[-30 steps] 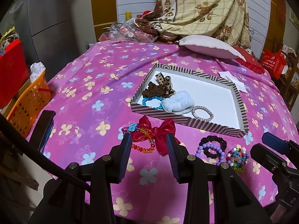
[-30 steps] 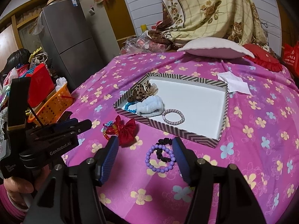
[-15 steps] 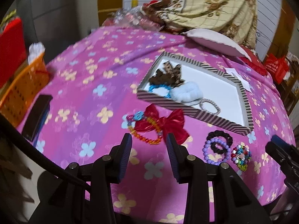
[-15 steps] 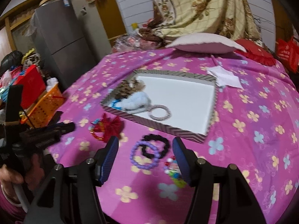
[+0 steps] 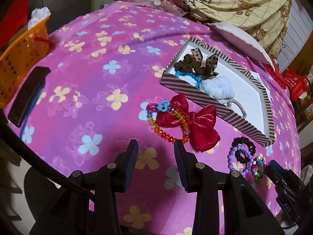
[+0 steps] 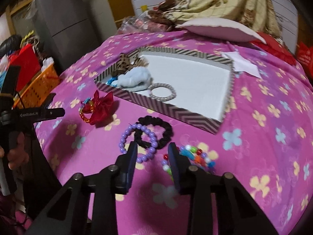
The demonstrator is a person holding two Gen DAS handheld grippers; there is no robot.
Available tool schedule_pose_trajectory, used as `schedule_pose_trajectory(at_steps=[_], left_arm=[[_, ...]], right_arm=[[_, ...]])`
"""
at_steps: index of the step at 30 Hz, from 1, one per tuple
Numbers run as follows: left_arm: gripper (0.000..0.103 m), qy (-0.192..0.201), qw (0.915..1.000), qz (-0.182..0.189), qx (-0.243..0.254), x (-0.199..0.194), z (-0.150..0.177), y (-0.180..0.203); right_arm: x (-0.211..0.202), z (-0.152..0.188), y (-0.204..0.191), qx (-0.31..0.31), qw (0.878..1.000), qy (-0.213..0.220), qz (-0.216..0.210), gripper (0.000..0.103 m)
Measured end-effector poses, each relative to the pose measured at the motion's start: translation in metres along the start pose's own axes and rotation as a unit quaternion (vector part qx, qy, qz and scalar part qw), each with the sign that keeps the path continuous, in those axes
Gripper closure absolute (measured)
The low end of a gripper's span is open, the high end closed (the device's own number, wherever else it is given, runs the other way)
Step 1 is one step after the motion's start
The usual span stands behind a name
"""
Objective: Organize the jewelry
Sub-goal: 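Grasp the orange bead bracelet with the left tool while the right tool grasps the purple bead bracelet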
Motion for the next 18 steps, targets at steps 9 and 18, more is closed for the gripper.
schedule_pose_trajectory(at_steps=[9, 18], left_arm=[[0.045, -0.015, 0.9985, 0.02, -0.048, 0.015, -0.016, -0.013], [0.045, -0.044, 0.993, 0.011, -0.109, 0.041, -0.023, -0.039]], right_arm=[[0.018, -0.008, -0.012, -0.019, 1.0, -0.01, -0.008, 0.077], [0.017, -0.007, -0.016, -0.015, 1.0, -0.01, -0.019, 0.077]])
Point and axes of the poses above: each gripper's, at about its wrist camera, not at the fingertips, and x roughly the way its jaws point, y to its right, z to its underside, the point moved 10 cm from there along x, roughly the way its jaws point, and after that the axes turned 14 degrees about z, right-handed, at the moved point
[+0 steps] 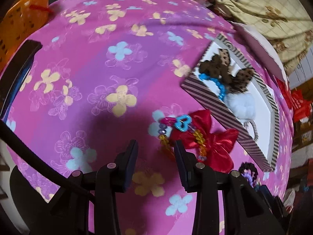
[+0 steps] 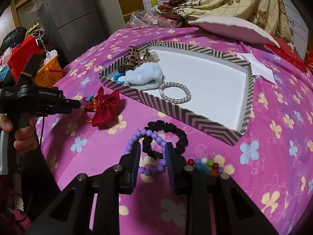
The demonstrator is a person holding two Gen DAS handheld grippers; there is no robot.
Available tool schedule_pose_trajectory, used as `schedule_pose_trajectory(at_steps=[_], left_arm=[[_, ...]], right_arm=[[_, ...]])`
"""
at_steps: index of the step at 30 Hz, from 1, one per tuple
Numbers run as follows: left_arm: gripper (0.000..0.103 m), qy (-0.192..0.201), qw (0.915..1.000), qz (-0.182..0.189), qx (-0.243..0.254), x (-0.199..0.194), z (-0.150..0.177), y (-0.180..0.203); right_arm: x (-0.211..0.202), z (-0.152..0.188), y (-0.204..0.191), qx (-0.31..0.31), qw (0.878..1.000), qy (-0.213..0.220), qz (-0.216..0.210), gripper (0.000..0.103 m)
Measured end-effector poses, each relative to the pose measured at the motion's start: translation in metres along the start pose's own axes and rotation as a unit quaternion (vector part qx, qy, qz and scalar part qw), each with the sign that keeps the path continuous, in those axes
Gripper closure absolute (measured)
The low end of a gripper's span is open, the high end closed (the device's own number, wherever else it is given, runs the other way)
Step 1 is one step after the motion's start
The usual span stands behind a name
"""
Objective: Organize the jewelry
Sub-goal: 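Grasp the orange bead bracelet with the left tool while the right tool grasps the purple bead bracelet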
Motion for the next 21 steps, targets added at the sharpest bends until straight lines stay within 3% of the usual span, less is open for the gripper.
schedule_pose_trajectory(at_steps=[8, 21], left_arm=[[0.045, -0.012, 0.9998, 0.018, 0.0, 0.011, 0.002, 0.005], [0.046, -0.016, 0.9993, -0.005, 0.034, 0.018, -0.003, 0.015]], right_arm=[[0.011, 0.0, -0.003, -0.012, 1.0, -0.013, -0.004, 0.077], [0.044, 0.0, -0.007, -0.054, 0.997, -0.048, 0.005, 0.077]])
Point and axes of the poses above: each gripper's, at about its wrist camera, not at the fingertips, and x roughly the way its jaws point, y to its right, z to its underside, the point moved 10 cm from there along x, roughly the way its jaws point, and after that the axes turned 14 degrees about z, right-handed, at the moved point
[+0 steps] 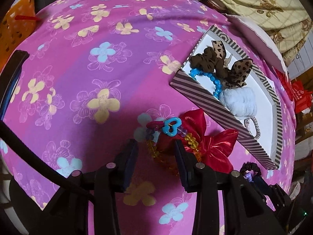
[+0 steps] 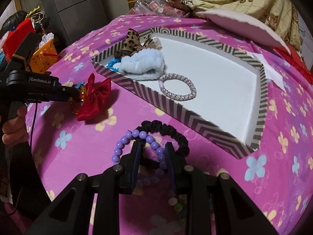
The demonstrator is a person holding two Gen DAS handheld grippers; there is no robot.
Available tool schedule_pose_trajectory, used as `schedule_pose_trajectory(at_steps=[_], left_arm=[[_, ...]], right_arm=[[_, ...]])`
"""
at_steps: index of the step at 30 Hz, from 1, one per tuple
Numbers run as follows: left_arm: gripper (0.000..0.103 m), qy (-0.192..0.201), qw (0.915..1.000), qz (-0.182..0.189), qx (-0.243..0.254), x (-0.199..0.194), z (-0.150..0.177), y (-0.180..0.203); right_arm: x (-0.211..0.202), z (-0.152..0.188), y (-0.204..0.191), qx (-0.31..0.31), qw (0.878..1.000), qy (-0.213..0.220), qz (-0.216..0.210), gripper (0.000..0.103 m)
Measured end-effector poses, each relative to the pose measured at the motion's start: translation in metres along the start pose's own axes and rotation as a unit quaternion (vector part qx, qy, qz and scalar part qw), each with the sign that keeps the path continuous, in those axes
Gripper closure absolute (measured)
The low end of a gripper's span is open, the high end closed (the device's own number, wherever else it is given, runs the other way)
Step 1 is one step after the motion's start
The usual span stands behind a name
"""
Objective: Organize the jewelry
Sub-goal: 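Grasp the orange bead bracelet with the left tool while the right tool grasps the purple bead bracelet, then carry both bracelets into the striped box and open both tools to release them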
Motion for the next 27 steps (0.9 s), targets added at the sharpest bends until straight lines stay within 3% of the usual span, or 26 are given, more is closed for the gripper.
schedule_pose_trajectory(at_steps=[4, 5, 7, 18, 27], left_arm=[[0.065, -0.002, 0.9999, -0.005, 0.015, 0.002, -0.001, 0.001], [0.073, -0.005, 0.9998, -0.001, 0.019, 0.004, 0.0, 0.002], [0.073, -0.004, 0.9998, 0.004, 0.021, 0.003, 0.0, 0.003], [0.073, 0.034, 0.9969, 0.048, 0.053, -0.048, -0.009, 0.032], [0.073, 0.048, 0.9931, 0.064, 0.085, -0.075, -0.016, 0.065]], right_arm=[[0.002, 0.0, 0.001, 0.005, 1.0, -0.001, -0.012, 0.078], [0.0, 0.0, 0.001, 0.006, 1.0, 0.001, -0.013, 0.086], [-0.006, 0.0, 0.001, 0.011, 1.0, 0.011, -0.019, 0.093], [-0.07, -0.019, -0.004, 0.031, 0.995, 0.075, -0.056, 0.093], [-0.105, -0.044, -0.006, 0.017, 0.993, 0.113, -0.043, 0.093]])
Point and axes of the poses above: each gripper's, at about its wrist camera, not at the fingertips, and x roughly the way its jaws point, y to its right, z to its underside, the point moved 10 cm from there along x, roughly the way its jaws point, and after that the axes turned 14 degrees about z, right-handed, at the moved point
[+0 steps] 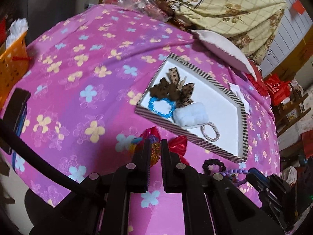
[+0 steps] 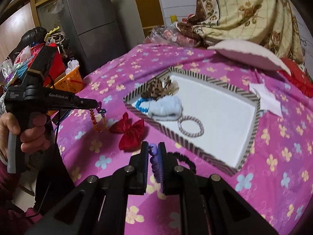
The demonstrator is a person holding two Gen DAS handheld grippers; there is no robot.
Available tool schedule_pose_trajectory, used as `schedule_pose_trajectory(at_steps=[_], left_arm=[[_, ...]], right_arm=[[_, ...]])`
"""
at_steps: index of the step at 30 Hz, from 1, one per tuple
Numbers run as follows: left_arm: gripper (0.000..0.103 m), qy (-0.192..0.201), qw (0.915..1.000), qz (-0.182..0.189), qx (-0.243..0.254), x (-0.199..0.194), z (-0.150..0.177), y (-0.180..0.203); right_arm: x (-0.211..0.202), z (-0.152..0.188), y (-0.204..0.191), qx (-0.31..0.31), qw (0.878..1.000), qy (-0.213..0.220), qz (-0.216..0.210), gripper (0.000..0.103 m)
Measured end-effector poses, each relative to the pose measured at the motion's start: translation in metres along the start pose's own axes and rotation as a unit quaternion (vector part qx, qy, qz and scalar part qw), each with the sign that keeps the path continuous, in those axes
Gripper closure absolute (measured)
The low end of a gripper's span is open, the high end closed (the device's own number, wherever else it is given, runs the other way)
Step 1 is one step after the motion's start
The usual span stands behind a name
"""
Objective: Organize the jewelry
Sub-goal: 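Carry both bracelets into the striped box and open both tools to release them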
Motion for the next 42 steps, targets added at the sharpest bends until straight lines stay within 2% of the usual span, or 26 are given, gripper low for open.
schedule_pose_trajectory(at_steps=[7, 14, 21, 29, 34, 36, 42], left_arm=[[0.073, 0.003, 0.9994, 0.001, 0.035, 0.001, -0.015, 0.031], [0.073, -0.005, 0.9973, -0.004, 0.073, 0.024, -0.04, 0.068], [0.073, -0.018, 0.9947, -0.004, 0.102, 0.06, -0.069, 0.1], [0.073, -0.049, 0.9936, -0.005, 0.102, 0.125, -0.096, 0.116], [0.073, -0.061, 0.9944, -0.009, 0.086, 0.154, -0.106, 0.102], [0.073, -0.068, 0.9945, -0.022, 0.076, 0.164, -0.107, 0.088], [0.073, -0.091, 0.9934, -0.06, 0.035, 0.185, -0.098, 0.04]], right_arm=[[-0.003, -0.021, 0.017, -0.004, 1.0, 0.011, 0.024, 0.093], [0.014, -0.041, 0.041, 0.0, 0.999, 0.002, 0.046, 0.093], [0.041, -0.055, 0.052, 0.002, 0.999, -0.009, 0.049, 0.093], [0.076, -0.061, 0.056, 0.003, 0.999, -0.024, 0.043, 0.093], [0.099, -0.077, 0.067, 0.016, 0.999, -0.022, 0.041, 0.093], [0.113, -0.084, 0.075, 0.019, 0.998, -0.024, 0.049, 0.093], [0.162, -0.075, 0.115, 0.073, 0.992, -0.072, 0.076, 0.093]])
Point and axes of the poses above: each gripper's, at about its wrist camera, not at the fingertips, and x roughly the way its jaws point, y to its right, z to its underside, the point moved 10 cm from there along x, roughly the way its jaws point, and after that the axes turned 14 degrees about z, right-handed, at the moved point
